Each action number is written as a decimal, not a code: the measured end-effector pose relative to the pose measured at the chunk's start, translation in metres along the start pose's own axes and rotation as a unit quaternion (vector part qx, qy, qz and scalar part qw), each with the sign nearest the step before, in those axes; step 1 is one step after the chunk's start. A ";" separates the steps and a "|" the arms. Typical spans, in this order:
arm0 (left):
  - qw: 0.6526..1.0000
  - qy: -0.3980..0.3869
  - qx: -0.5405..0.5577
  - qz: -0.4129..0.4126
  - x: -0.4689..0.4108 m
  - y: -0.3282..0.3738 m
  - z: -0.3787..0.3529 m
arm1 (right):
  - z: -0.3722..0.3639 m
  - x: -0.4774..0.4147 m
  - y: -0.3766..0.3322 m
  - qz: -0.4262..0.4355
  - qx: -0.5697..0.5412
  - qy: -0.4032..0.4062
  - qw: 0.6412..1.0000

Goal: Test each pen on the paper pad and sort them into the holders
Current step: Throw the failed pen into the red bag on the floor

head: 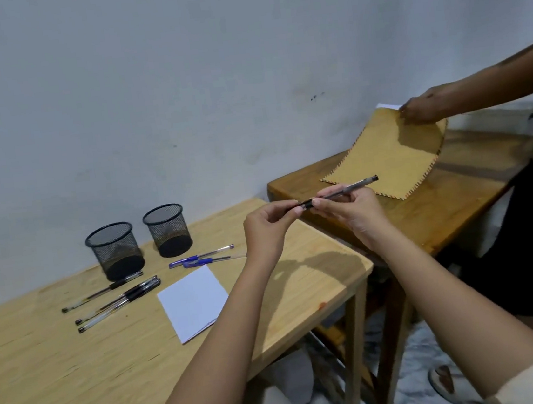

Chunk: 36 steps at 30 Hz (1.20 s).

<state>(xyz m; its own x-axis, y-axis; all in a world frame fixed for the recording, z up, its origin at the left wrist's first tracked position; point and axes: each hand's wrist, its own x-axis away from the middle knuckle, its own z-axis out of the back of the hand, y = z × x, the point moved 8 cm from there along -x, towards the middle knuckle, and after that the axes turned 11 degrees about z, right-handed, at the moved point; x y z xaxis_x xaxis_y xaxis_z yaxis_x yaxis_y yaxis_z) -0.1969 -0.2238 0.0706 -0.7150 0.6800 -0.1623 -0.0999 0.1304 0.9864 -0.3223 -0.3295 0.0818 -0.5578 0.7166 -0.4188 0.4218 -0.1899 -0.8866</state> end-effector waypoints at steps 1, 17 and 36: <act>1.000 -0.006 -0.004 -0.005 -0.002 0.001 -0.010 | 0.012 0.000 -0.003 0.007 0.016 0.024 1.000; 0.766 -0.222 -0.604 -0.004 0.008 -0.126 -0.134 | 0.193 0.174 0.095 -0.042 0.299 0.221 0.927; 0.753 -0.151 -0.637 -0.067 0.001 -0.138 -0.137 | 0.283 0.398 0.302 -0.472 0.436 0.116 0.757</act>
<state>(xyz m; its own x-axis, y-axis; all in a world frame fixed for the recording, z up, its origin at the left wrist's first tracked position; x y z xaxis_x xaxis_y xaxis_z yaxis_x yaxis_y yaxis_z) -0.2783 -0.3401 -0.0624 -0.4697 0.8799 -0.0714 -0.8768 -0.4556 0.1538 -0.6198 -0.2916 -0.4084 -0.1341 0.8885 0.4389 -0.7756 0.1816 -0.6045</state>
